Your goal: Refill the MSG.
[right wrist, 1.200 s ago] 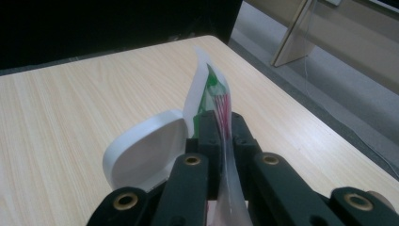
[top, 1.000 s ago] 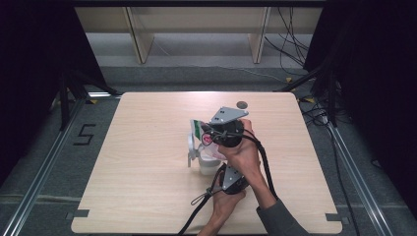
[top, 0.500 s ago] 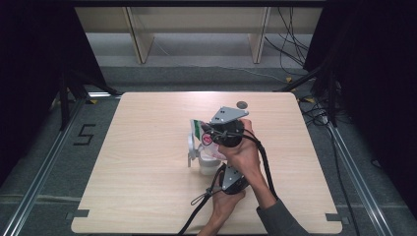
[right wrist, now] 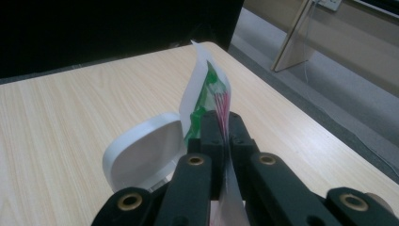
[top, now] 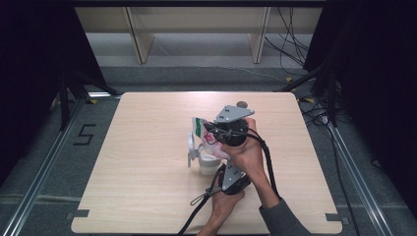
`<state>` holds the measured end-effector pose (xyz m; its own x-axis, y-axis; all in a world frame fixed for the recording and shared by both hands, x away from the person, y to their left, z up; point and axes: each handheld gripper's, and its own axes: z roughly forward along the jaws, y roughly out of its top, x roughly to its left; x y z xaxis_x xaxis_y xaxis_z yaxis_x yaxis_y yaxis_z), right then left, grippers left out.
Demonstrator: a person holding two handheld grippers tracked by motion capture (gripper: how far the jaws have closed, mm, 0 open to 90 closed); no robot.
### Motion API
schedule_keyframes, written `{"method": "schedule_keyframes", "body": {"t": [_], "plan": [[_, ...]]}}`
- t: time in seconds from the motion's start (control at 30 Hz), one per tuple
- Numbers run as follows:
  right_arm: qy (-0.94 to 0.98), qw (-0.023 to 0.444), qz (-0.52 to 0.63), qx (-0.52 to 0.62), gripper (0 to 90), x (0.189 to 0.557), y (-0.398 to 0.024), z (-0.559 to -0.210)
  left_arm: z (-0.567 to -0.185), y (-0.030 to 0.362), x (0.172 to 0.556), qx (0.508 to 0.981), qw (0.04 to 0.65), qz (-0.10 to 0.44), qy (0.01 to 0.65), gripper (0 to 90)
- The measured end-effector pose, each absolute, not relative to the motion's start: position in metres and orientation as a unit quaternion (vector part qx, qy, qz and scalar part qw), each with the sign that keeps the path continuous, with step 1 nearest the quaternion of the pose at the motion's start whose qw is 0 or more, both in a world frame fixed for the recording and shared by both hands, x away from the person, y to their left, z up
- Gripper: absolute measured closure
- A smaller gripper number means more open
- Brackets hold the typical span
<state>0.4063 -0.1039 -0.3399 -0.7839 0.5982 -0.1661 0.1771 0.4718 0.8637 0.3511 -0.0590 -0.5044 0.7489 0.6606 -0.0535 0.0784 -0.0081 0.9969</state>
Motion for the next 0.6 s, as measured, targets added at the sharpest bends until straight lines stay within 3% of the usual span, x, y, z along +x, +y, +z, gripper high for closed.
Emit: {"method": "schedule_keyframes", "body": {"t": [0.6], "plan": [[0.816, 0.220, 0.483, 0.229, 90.0, 0.403, -0.121, -0.329, -0.504, -0.055, 0.350, 0.685, 0.637, 0.233, 0.267, 80.8]]}}
